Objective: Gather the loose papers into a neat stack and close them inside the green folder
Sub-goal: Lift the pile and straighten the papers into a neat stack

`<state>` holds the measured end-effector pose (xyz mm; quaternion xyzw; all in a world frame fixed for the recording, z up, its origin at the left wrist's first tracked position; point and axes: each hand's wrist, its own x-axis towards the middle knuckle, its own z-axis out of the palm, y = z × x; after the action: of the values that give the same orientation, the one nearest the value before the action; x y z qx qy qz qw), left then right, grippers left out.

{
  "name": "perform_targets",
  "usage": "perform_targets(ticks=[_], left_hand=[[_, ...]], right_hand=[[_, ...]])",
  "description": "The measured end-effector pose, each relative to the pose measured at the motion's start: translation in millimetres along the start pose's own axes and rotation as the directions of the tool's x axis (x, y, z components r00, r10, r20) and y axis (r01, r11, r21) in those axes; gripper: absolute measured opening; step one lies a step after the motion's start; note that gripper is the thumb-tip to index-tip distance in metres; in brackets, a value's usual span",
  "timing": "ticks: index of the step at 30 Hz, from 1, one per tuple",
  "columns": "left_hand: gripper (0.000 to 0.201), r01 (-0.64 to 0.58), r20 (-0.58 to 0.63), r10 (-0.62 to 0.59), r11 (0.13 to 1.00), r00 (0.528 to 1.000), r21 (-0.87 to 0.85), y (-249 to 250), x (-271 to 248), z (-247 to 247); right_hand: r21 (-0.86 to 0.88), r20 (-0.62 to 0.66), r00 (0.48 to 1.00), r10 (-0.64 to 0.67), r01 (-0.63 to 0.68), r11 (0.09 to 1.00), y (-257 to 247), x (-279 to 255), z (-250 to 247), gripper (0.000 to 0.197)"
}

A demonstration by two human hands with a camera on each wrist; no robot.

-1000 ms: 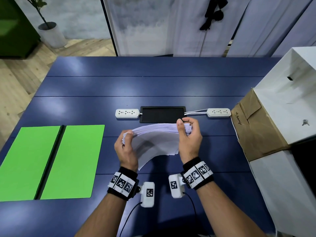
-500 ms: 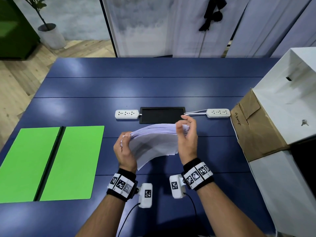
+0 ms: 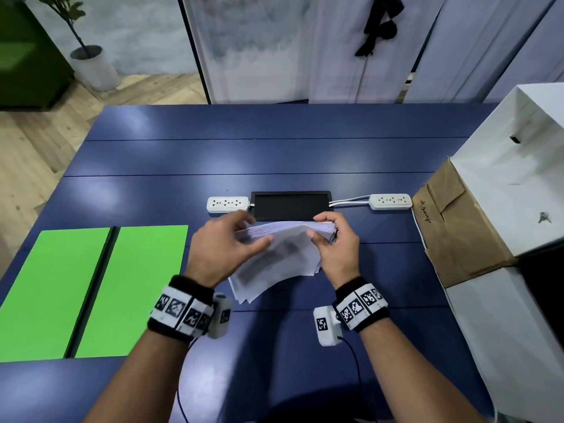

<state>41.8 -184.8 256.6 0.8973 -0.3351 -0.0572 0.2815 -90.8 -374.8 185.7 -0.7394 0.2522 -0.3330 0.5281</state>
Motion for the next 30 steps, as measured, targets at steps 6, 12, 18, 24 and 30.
perform_targets(ticks=[6,12,18,24,30], left_hand=[[0.027,-0.145,0.238,0.021,0.845,0.971,0.515,59,27,22],[0.017,-0.166,0.253,0.036,0.843,0.967,0.511,56,31,33],[0.025,-0.018,0.046,0.009,0.982,0.999,0.186,1,24,2],[0.022,0.272,0.175,-0.212,0.645,0.961,-0.714,-51,0,5],[0.030,0.275,0.149,-0.311,0.414,0.939,-0.868,-72,-25,42]], right_hand=[[0.052,0.022,0.999,0.024,-0.025,0.998,-2,1,6,0.045],[0.067,-0.060,0.993,0.099,-0.095,0.993,5,-5,7,0.055],[0.139,-0.129,0.770,0.625,-0.610,0.780,69,-32,-22,0.121],[0.428,0.220,0.761,0.610,-0.637,0.641,84,-17,-49,0.095],[0.322,0.111,0.902,0.416,-0.429,0.844,61,1,-60,0.032]])
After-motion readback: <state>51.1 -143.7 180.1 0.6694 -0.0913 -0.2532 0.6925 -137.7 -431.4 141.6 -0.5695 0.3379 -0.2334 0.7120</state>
